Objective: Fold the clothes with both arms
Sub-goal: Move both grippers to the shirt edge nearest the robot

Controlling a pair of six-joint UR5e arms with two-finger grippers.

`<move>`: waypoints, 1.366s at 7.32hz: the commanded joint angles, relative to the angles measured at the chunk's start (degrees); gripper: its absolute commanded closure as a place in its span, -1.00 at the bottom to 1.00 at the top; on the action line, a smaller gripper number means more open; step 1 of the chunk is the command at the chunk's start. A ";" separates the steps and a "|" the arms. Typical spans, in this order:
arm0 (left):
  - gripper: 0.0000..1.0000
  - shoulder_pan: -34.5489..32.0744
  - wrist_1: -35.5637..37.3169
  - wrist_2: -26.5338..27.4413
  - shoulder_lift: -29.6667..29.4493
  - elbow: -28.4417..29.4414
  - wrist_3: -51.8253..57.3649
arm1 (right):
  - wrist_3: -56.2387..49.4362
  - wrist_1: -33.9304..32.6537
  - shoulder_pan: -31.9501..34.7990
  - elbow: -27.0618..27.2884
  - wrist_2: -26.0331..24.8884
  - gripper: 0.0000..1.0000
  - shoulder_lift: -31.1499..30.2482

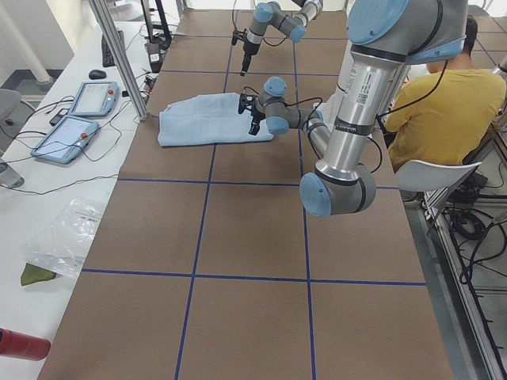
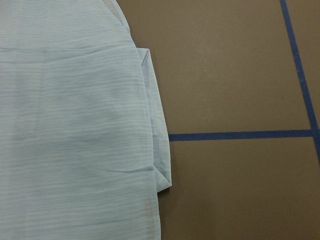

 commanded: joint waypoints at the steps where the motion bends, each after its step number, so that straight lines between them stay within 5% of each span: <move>1: -0.87 5.60 5.49 3.36 0.18 -0.07 -4.91 | 1.21 0.44 -0.25 0.01 -0.08 -1.00 -0.14; 3: -0.38 6.23 5.68 3.98 0.09 0.02 -5.72 | 1.22 0.44 -0.25 0.10 -0.08 -1.00 -0.14; 4: 0.11 6.23 5.68 3.98 -0.17 0.02 -5.72 | 1.22 0.44 -0.25 0.10 -0.08 -1.00 -0.14; 10: 0.14 6.32 7.51 3.80 -0.52 0.28 -5.28 | 1.39 0.52 -0.42 -0.16 -0.17 -1.00 -0.14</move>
